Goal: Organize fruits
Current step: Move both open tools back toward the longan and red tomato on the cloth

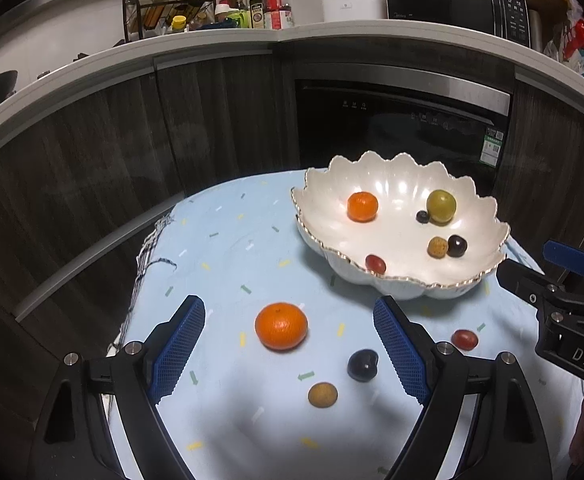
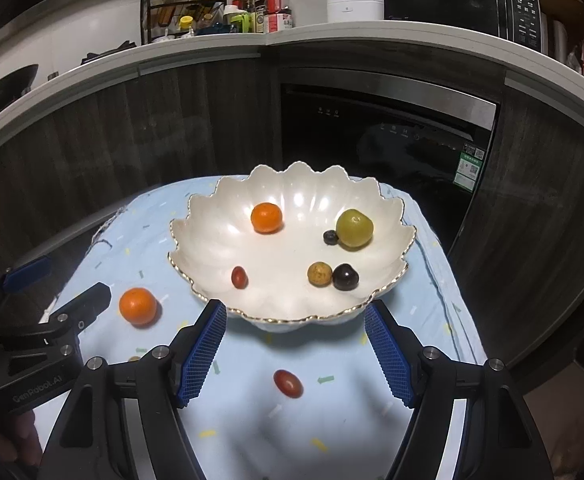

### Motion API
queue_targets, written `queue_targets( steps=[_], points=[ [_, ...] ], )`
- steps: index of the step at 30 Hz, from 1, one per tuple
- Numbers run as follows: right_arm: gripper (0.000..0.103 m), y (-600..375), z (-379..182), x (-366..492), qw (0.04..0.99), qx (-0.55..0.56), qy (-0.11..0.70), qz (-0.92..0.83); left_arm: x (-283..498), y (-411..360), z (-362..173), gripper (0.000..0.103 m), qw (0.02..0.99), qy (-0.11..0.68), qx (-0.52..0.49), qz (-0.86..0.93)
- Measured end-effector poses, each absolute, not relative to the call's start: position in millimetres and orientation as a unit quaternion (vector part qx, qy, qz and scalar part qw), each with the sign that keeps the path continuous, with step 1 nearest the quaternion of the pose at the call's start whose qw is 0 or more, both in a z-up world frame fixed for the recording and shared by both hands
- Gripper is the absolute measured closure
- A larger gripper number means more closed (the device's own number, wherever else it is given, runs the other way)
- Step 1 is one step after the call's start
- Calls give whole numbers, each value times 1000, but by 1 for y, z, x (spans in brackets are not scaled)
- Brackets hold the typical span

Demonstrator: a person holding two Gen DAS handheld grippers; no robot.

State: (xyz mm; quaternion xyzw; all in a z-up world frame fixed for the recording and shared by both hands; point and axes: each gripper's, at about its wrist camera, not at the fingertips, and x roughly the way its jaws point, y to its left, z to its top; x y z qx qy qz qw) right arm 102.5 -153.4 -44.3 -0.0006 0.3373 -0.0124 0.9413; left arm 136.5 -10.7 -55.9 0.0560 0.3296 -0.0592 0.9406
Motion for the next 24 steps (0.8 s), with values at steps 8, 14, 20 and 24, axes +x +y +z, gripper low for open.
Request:
queue_targets(
  steps=[8,14,20,24],
  points=[
    [30,-150,-58,98,941,-12,339,-11,128,-9,-73,16,940,330,52,-63],
    [30,-148,-70,98,938,-17,347,-10,129,-8,-84,16,938,337,50,-59],
    [30,-150,-83,99,935,-17,355,-12,128,-12,-98,23,932,353,57,-62],
    [30,-151,-90,99,932,-17,361,-13,125,-16,-108,26,927,362,63,-67]
  ],
)
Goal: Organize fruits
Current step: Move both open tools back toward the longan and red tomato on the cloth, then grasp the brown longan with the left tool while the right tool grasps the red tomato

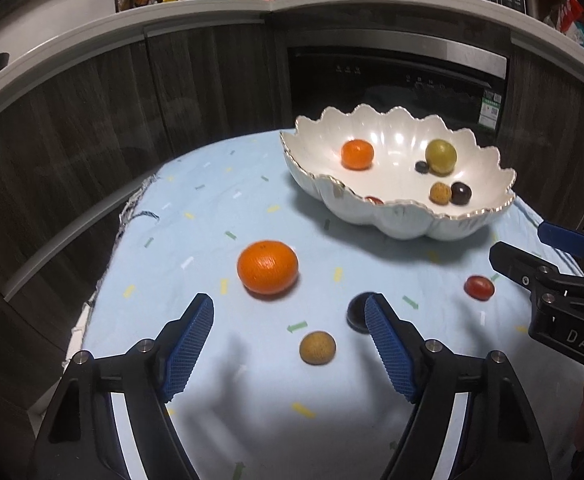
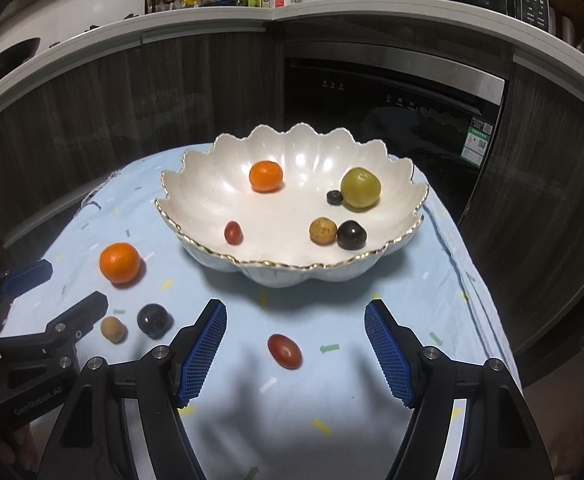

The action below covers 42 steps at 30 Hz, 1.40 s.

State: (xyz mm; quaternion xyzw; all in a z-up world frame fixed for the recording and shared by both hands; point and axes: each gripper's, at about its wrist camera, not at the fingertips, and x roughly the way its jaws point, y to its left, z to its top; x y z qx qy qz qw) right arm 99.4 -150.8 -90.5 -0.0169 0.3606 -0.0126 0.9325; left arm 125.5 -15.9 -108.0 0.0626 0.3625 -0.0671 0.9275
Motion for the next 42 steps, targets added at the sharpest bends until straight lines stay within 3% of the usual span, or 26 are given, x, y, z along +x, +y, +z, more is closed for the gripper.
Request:
queue_targets(
  steps=[5,9,23,27,33,42],
  points=[
    [30,-152,-102,101,927,-16,373,-10,126,-19,-116,30,923,372,62,-74],
    [30,-152,-109,104,924,-15,382,-7,128,-20,-124,41,919,383,60,-77],
    [31,-153,-131,112,913,-4,407,2,134,-18,-142,49,907,410,37,-84],
    [44,-154,-135,114,910,-2,415,8,135,-18,-146,61,904,417,33,-88],
    [51,-153,-141,117,906,0,422,14,134,-18,-148,66,902,421,32,-92],
    [71,-152,-144,118,903,2,428,28,134,-20,-148,79,902,419,36,-98]
  ],
)
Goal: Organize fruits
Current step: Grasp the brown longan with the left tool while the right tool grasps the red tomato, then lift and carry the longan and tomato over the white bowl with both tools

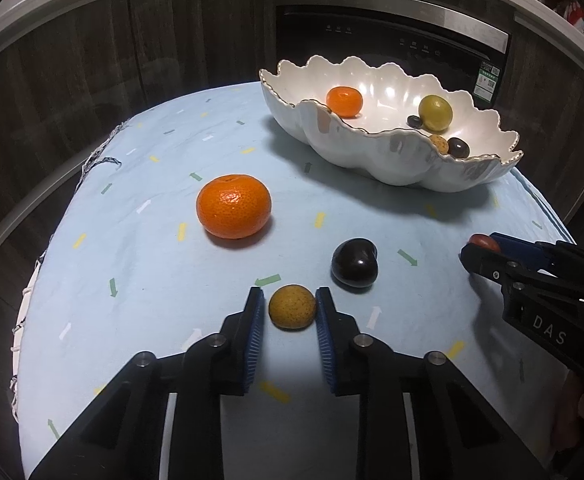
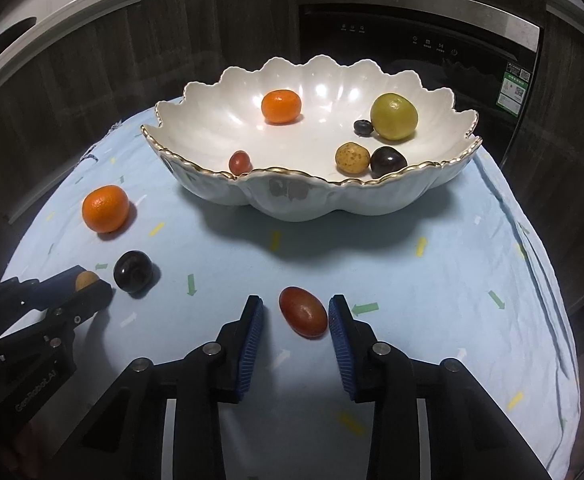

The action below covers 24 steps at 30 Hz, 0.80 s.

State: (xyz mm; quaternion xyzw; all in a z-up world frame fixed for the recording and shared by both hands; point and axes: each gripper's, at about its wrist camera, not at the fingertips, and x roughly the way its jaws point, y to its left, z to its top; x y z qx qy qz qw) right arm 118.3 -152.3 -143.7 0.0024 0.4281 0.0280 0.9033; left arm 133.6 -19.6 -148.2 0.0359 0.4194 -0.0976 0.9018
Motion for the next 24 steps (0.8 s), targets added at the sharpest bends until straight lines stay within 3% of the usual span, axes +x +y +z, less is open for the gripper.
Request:
queue_targets(
  steps=[4,24],
  points=[
    [79,-152,-144,119,903,1,428,27,133,-20,-148,79,902,419,35,-98],
    [80,-147,-124,111,913,-11,407,35,129,-17,-135,79,906,411,30,-91]
  ],
)
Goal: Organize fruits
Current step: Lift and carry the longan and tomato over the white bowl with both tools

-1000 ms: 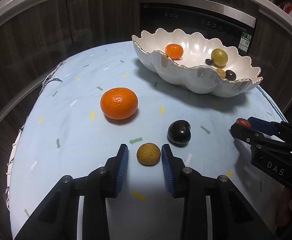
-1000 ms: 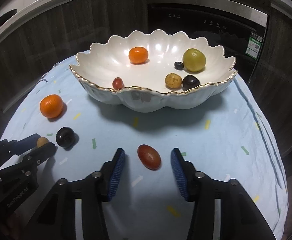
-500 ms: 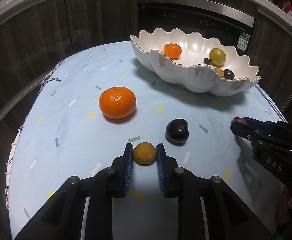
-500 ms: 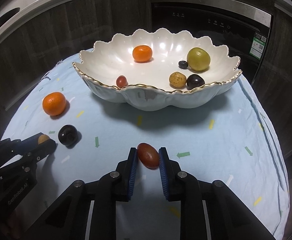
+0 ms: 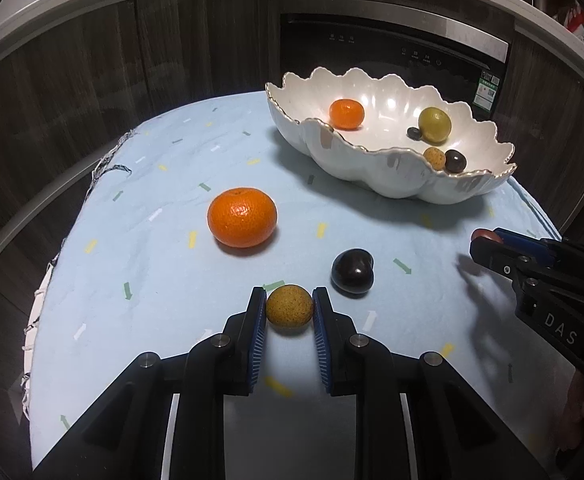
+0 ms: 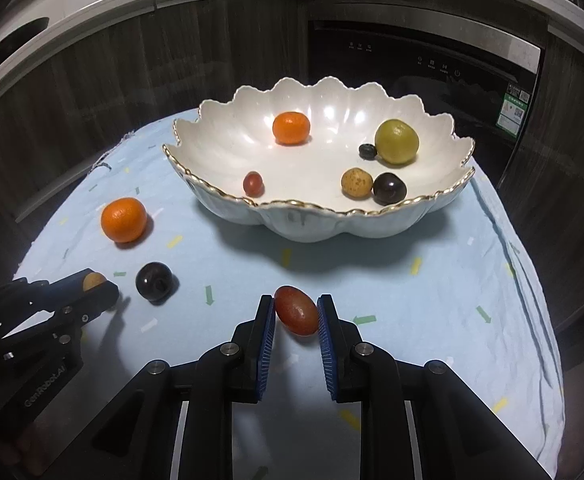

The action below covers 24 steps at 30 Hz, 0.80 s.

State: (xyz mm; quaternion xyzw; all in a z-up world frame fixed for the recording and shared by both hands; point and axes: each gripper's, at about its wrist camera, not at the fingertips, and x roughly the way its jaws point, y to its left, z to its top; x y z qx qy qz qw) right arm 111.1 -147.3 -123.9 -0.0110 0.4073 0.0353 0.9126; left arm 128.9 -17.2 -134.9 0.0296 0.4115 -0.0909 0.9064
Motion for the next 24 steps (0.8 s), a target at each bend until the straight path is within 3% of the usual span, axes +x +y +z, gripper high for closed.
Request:
queue_targets(
  steps=[24],
  points=[
    [80,-146,-86,107,928,-8,371,37,135,-21,-103,79,914,394,24,-95]
  ],
)
